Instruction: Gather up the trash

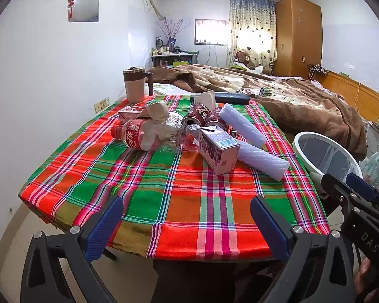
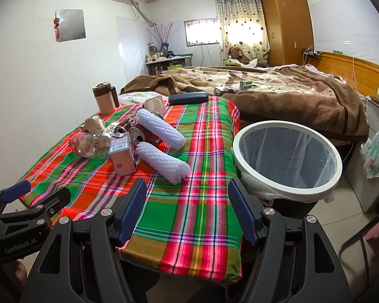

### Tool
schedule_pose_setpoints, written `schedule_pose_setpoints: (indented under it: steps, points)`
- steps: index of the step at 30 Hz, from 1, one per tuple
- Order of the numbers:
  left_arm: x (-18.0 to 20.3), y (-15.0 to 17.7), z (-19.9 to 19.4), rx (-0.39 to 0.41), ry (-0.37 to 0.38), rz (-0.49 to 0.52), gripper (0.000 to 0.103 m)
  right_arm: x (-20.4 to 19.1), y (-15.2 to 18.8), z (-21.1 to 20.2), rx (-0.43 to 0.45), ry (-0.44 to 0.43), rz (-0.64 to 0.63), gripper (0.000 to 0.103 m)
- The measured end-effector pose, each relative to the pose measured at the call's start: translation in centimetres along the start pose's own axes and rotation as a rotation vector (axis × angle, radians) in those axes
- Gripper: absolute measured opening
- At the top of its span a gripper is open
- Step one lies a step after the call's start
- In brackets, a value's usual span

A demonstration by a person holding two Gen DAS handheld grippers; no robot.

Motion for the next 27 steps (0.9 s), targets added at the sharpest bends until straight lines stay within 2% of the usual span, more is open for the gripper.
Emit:
schedule_pose_setpoints:
  steps: [27]
  points:
    - [-0.7,-0.2,1.4,-0.021,-0.003,-0.011,0.102,-0.2,-0.2,0.8,-0.011,-0.01,-0.012,0.069]
Point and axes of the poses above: each gripper's, at about its wrist camera, not at the fingertips, and z roughly the way its jaws point, x to its right, y to its underside, the point moved 3 cm from there along z, roughly the way its jaws point, and after that the axes turned 10 degrees about -x, right-handed, at the moved point
